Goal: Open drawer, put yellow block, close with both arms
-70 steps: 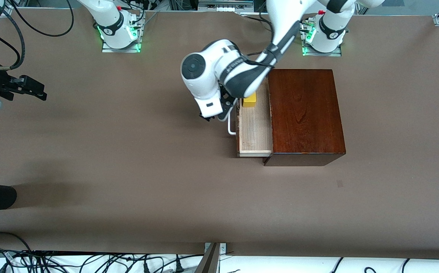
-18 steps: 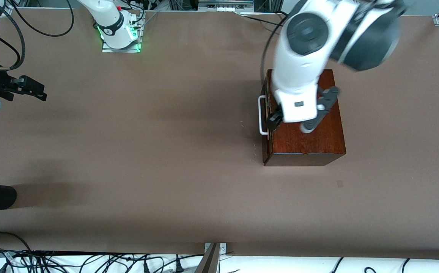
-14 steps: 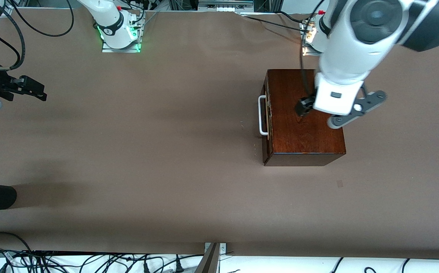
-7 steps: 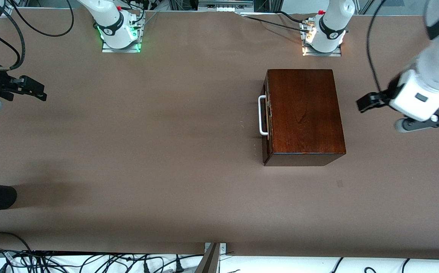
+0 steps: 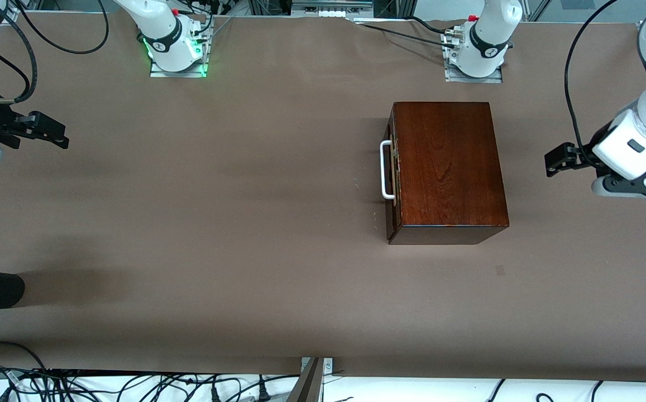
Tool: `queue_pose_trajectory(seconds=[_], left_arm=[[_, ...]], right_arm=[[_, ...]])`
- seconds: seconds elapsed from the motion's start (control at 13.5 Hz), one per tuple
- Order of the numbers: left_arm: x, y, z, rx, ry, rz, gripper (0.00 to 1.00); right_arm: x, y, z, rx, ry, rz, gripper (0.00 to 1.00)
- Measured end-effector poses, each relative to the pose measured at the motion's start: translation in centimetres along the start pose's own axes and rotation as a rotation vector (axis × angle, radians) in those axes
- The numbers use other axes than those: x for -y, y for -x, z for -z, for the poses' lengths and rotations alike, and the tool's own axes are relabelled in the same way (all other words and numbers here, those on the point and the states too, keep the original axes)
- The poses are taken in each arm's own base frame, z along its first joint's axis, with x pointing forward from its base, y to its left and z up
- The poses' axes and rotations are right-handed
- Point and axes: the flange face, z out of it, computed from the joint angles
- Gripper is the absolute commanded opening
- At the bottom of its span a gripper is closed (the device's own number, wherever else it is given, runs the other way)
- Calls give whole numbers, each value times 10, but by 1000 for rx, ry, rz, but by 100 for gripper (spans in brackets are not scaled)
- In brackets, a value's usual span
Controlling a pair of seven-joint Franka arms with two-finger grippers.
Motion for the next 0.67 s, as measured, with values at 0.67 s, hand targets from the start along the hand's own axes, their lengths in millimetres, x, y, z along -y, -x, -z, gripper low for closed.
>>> queue_pose_trajectory(seconds=[0.67], left_arm=[[0, 53, 9, -21, 35, 7, 100]], right_arm=[[0, 0, 0, 0, 0, 0, 100]])
